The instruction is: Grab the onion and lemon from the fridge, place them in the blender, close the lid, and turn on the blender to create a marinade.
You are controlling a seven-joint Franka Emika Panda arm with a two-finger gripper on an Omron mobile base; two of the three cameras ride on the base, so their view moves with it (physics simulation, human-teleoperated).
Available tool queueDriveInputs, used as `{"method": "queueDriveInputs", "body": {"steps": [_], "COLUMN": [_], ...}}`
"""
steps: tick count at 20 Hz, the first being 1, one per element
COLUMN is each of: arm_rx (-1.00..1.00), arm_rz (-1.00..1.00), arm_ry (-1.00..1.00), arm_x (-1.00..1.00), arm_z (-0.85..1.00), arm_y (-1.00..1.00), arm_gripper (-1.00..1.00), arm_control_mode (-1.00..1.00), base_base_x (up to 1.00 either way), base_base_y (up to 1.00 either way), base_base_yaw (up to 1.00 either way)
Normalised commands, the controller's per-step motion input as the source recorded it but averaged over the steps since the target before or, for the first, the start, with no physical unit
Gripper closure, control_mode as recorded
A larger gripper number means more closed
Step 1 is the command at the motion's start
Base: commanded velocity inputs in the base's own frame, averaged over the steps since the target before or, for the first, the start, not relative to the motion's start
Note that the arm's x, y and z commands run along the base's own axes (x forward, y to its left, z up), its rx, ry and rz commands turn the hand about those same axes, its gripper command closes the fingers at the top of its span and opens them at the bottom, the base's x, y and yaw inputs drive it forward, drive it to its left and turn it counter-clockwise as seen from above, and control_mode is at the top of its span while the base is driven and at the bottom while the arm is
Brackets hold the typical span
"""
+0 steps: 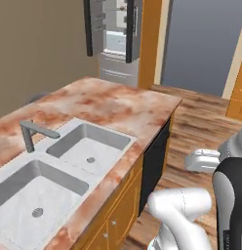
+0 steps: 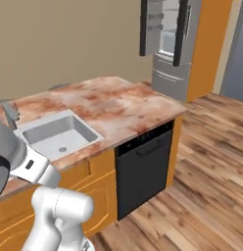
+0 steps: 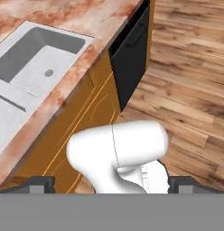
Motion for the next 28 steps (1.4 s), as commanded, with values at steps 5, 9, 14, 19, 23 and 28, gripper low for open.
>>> {"method": "queueDriveInputs", "body": {"steps": [5,9,14,19,23,28], "arm_rx": [0.00,0.00,0.00,0.00,0.00,0.00], "arm_rz": [0.00,0.00,0.00,0.00,0.00,0.00], "arm_ry": [0.00,0.00,0.00,0.00,0.00,0.00], "arm_x": [0.00,0.00,0.00,0.00,0.00,0.00], "arm_z": [0.00,0.00,0.00,0.00,0.00,0.00], "arm_y": [0.00,0.00,0.00,0.00,0.00,0.00], "arm_gripper": [-1.00,-1.00,-1.00,-1.00,-1.00,-1.00], "arm_control_mode": [1.00,1.00,1.00,1.00,1.00,1.00], "base_base_x": [0.77,0.96,0.98,0.99,1.00,1.00], "base_base_y": [-1.00,-1.00,-1.00,-1.00,-1.00,-1.00], "base_base_yaw": [-0.36,-0.20,-0.03,0.00,0.03,0.06]}}
